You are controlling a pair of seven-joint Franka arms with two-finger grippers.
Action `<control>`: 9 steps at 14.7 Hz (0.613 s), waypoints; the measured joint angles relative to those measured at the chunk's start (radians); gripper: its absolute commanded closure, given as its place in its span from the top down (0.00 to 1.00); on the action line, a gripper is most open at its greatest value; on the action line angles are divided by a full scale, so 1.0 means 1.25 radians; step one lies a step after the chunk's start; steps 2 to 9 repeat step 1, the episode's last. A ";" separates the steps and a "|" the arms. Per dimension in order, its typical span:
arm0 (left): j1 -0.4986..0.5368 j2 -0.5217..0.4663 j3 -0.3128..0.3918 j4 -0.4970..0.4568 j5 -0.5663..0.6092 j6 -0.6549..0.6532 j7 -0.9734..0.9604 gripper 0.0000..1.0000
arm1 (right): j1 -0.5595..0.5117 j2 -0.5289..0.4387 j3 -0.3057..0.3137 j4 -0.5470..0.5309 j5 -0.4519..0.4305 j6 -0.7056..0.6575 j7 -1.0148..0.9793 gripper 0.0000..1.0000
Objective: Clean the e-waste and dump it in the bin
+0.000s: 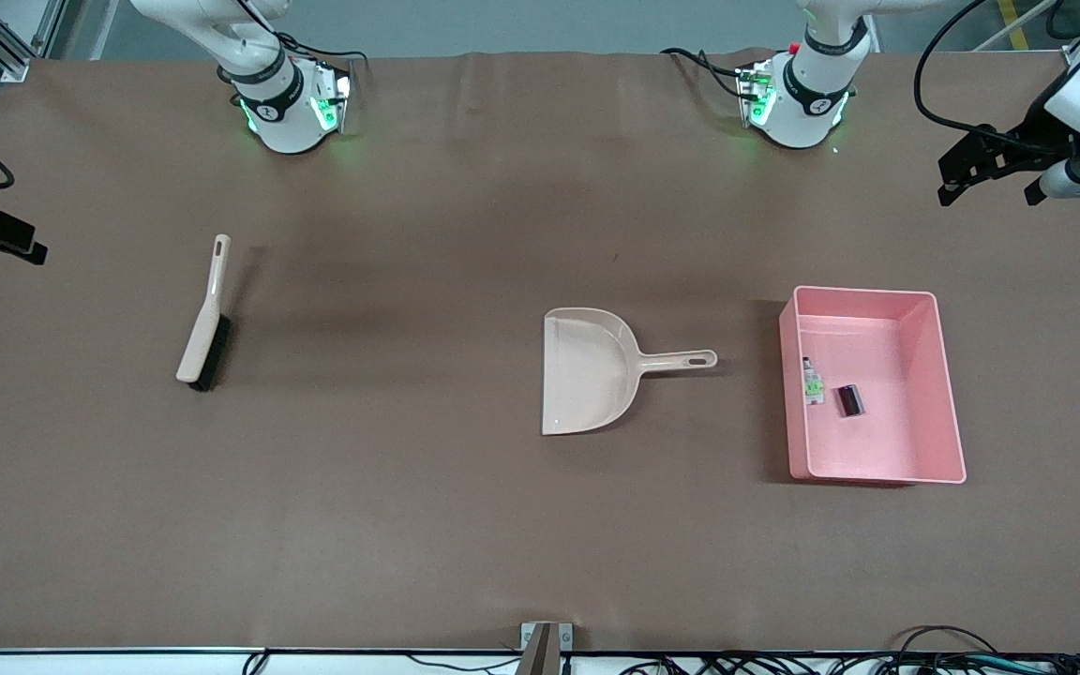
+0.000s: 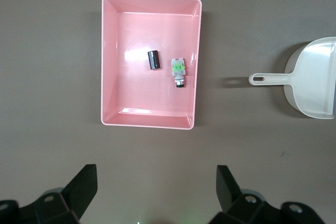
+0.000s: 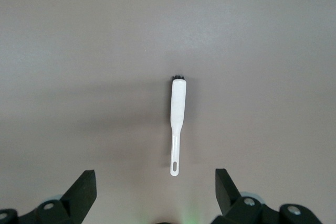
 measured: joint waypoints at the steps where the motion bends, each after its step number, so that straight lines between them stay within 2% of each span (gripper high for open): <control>1: -0.001 0.000 0.000 -0.001 0.000 0.000 0.000 1.00 | 0.000 0.000 0.000 0.000 0.000 0.000 0.000 1.00; 9: -0.001 0.000 0.000 -0.001 0.000 0.000 0.000 1.00 | 0.000 0.000 0.000 0.000 0.000 0.000 0.000 1.00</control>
